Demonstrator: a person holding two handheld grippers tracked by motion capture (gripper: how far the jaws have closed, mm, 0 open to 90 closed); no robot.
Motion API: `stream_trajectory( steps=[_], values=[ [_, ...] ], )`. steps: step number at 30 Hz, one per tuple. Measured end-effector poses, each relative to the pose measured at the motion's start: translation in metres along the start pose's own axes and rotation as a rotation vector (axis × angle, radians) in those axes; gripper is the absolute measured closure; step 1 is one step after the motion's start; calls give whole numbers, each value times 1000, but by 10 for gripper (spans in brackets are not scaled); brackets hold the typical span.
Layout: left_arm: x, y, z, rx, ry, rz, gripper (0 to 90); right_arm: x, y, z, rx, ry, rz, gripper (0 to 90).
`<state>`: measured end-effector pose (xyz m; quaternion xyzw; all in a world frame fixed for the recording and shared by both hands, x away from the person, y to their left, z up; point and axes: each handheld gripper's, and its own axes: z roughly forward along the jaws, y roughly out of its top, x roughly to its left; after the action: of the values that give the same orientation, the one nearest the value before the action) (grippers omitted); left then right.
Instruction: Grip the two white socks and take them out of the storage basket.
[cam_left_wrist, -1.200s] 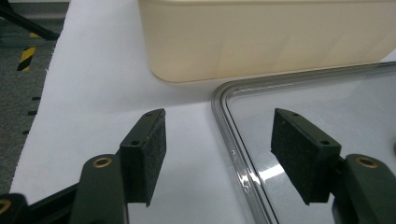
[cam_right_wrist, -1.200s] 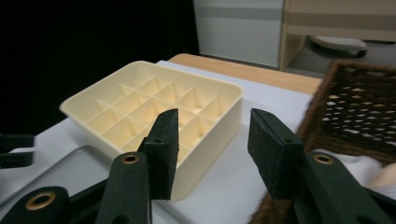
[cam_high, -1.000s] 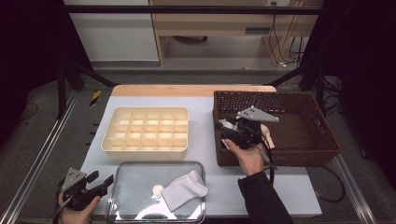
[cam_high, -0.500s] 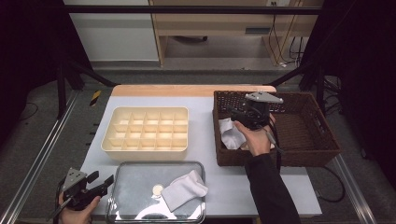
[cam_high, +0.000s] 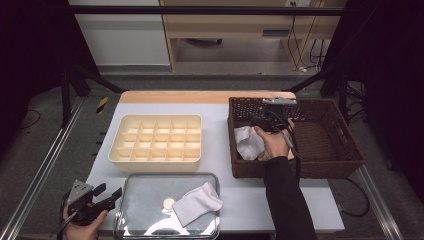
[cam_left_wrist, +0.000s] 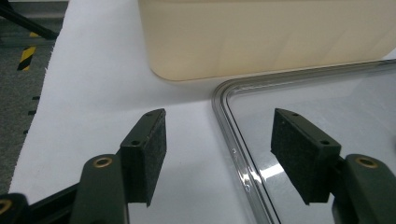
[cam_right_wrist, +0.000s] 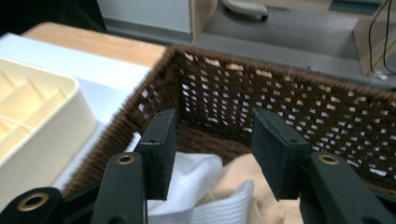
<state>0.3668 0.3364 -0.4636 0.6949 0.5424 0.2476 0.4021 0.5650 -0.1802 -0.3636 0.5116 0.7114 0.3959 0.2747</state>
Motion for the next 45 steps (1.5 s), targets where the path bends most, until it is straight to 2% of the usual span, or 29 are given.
stream_trajectory(
  steps=[6, 17, 19, 21, 23, 26, 30, 33, 35, 39, 41, 45],
  values=[
    [0, 0, 0, 1, -1, 0, 354, -9, -12, 12, 59, -5, 30, 529],
    [0, 0, 0, 3, -1, 5, 355, -8, -23, 26, 143, -3, 10, 512],
    [0, 0, 1, 3, -4, 5, 356, -7, -25, 27, 130, -11, 6, 515],
    [0, 0, 0, 2, -3, 5, 356, -10, -28, 28, 140, -10, 37, 514],
    [0, 0, 0, 2, -3, 4, 356, -13, -31, 29, 163, -25, 44, 514],
    [-1, 0, 0, 2, -6, 3, 356, -14, -32, 30, 188, -17, 58, 513],
    [-1, 0, 1, 4, -6, 4, 357, -13, -35, 33, 232, -5, 49, 525],
    [-1, 0, 1, 3, -5, 5, 357, -13, -36, 35, 265, -4, 48, 591],
    [0, 0, 0, 4, -5, 6, 357, -13, -36, 36, 282, -3, 50, 690],
    [0, 0, 0, 4, -5, 6, 357, -13, -35, 34, 276, 9, 51, 826],
    [-1, 0, 0, 4, -5, 6, 357, -12, -34, 32, 265, 11, 44, 834],
    [0, 0, 0, 4, -5, 6, 358, -13, -28, 23, 198, -4, 50, 840]
  ],
)
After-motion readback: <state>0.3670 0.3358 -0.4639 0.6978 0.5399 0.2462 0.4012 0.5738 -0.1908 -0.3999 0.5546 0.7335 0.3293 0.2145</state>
